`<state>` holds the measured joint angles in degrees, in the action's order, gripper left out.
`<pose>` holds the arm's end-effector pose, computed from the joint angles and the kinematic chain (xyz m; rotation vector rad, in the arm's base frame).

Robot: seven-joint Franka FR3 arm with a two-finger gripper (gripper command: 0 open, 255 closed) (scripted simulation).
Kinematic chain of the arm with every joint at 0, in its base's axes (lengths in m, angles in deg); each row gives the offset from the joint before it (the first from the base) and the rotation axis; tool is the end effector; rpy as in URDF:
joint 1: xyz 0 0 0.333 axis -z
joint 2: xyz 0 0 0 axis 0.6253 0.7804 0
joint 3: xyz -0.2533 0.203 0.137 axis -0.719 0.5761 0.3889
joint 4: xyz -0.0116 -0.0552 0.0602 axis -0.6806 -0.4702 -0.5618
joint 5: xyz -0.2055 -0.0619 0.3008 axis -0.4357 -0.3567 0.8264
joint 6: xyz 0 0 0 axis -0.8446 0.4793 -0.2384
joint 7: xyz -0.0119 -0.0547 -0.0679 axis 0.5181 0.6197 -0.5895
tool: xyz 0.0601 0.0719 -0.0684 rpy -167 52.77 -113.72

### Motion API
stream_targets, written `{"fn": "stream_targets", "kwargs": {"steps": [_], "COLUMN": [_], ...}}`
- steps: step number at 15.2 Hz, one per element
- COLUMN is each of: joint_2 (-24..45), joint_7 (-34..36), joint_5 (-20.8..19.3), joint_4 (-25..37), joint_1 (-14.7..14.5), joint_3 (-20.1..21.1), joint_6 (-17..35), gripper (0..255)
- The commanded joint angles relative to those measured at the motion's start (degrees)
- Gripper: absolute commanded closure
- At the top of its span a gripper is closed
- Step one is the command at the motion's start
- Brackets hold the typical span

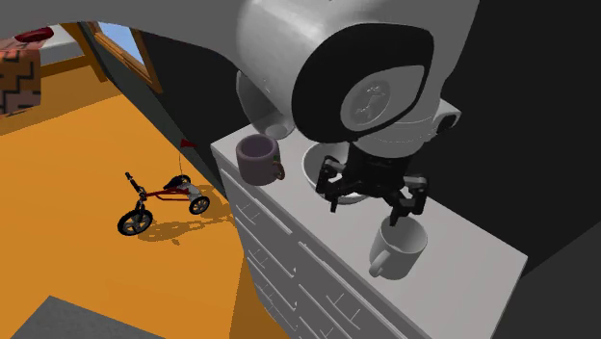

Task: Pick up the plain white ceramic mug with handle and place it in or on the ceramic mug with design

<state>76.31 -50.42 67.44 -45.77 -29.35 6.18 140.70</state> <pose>0.4506 -0.3617 0.4588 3.1320 -0.0130 0.0481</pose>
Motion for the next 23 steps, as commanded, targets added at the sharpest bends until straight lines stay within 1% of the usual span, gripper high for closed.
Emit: {"fn": "stream_targets", "kwargs": {"steps": [1, 2, 3, 10, 18, 19, 23], "joint_2": [5.2, 7.6, 7.7, 10.5, 10.5, 10.5, 10.5], "joint_7": [-3.6, -4.9, -5.0, -6.2, -6.2, -6.2, -6.2], "joint_5": [3.4, 4.8, 4.8, 6.8, 6.8, 6.8, 6.8], "joint_4": [4.1, 6.3, 6.4, 4.0, 4.0, 4.0, 4.0], "joint_1": [2.2, 3.3, 3.4, 4.0, 4.0, 4.0, 4.0], "joint_3": [-0.3, -0.1, 0.0, 0.9, 0.9, 0.9, 0.9], "joint_6": [0.0, -0.3, -0.3, 4.5, 4.5, 4.5, 4.5], "gripper": [0, 0, 0, 0, 0, 255, 255]}}
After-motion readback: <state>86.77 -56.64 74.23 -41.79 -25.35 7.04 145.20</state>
